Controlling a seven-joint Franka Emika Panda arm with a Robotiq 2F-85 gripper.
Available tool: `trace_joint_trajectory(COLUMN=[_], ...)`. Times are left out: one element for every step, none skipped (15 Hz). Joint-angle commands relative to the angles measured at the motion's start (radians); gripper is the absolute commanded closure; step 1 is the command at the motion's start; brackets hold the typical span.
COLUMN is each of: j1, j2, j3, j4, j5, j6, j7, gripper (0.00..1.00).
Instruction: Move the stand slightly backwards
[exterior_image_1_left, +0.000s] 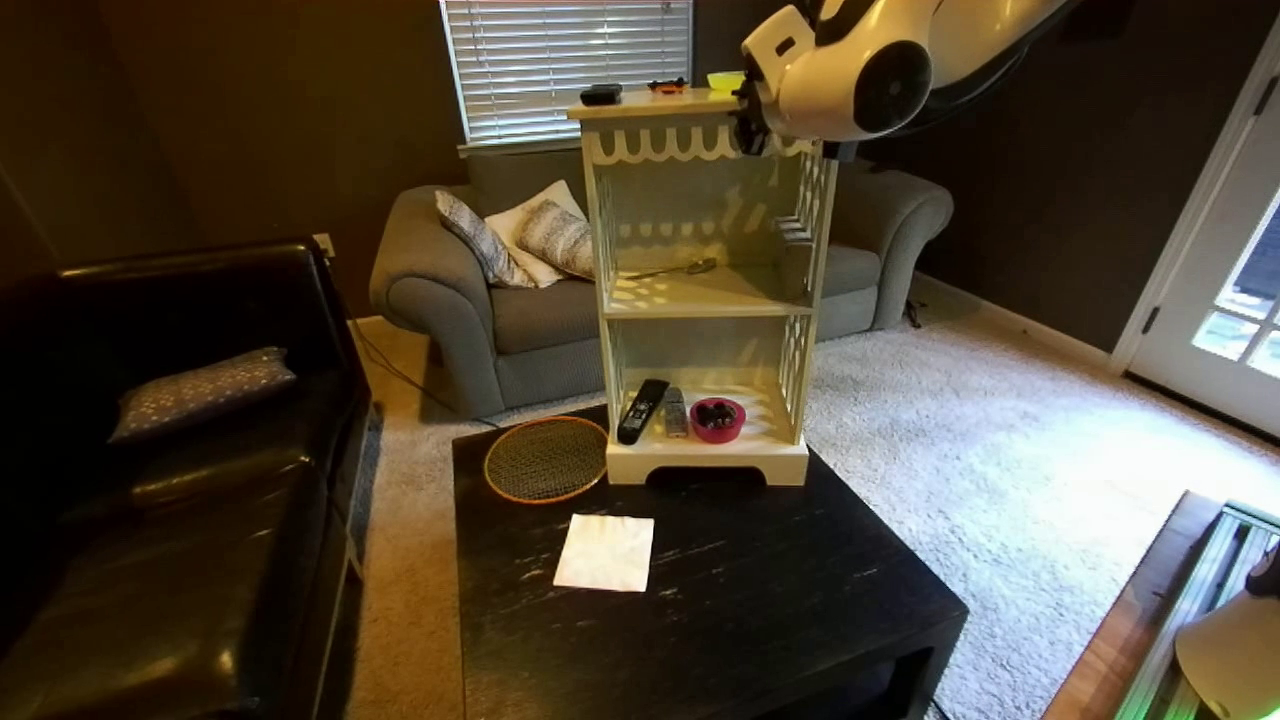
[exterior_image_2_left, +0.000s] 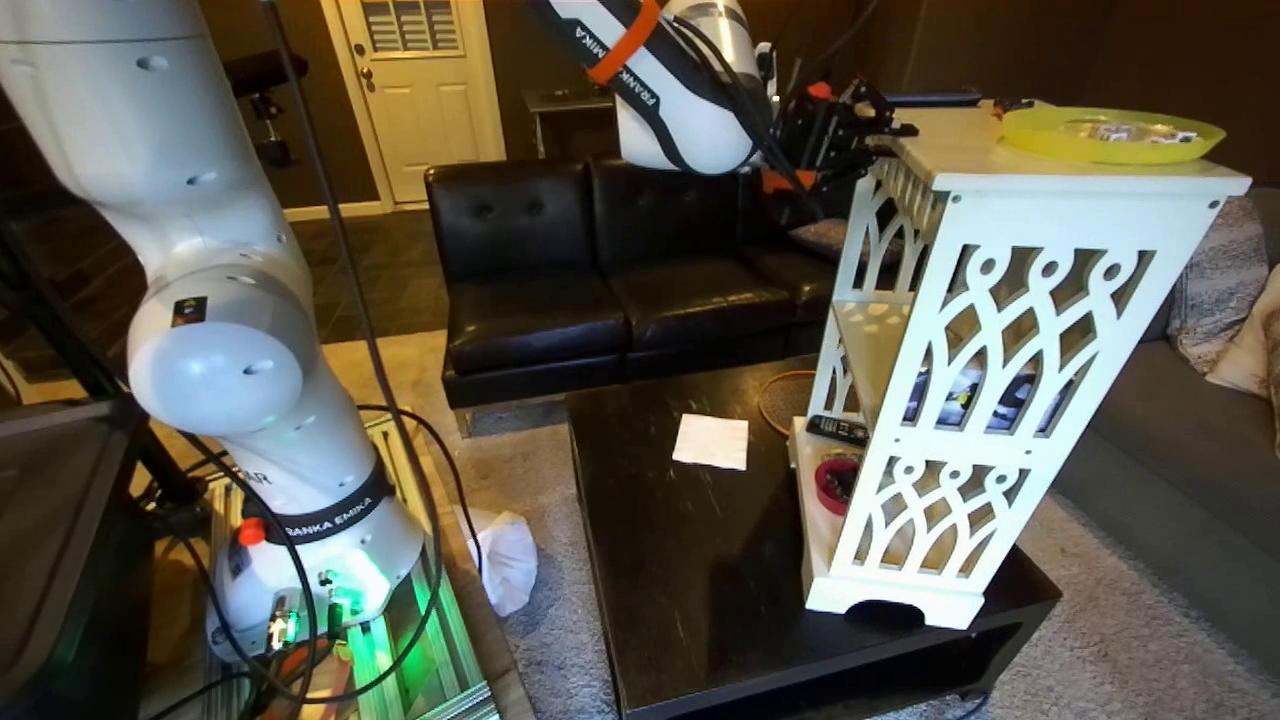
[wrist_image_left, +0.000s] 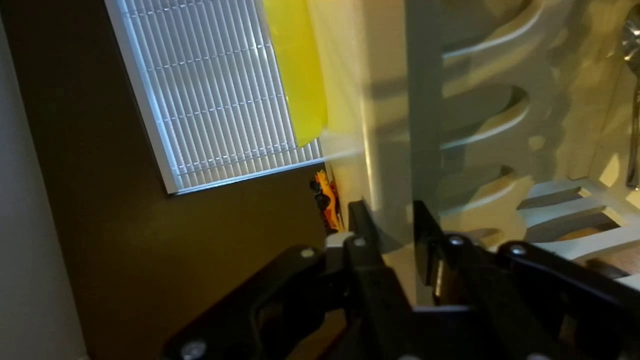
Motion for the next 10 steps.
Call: trace_joint_trajectory(j1=[0.053,0.059,0.065,0.070,0.076,0.081,0.070,0.071,0.064,0.054], j2=[-0.149,-0.161,-0.167,-0.176,-0.182,-0.189,-0.194,-0.195,-0.189,-0.181], j3=[0.018,0.016,0.015,0.013,0.012,0.011,0.024,0.021,0.016,0.009], j4=[-0.047,-0.052,-0.054,-0.057,-0.059,-0.063,-0.065,-0.059,-0.062,-0.062], j5=[-0.032,-0.031,-0.031,-0.031,-0.030,-0.030,-0.035,-0.034,-0.034,-0.036], j6=[0.082,0.100,0.113,0.129,0.141,0.153,0.163,0.182,0.167,0.161], j7=[0.044,0.039,0.036,0.033,0.027,0.024,0.029,0.038,0.049,0.067], gripper=[0.94,0.94,0.94,0.94,0.94,0.94,0.94,0.84,0.52,0.52])
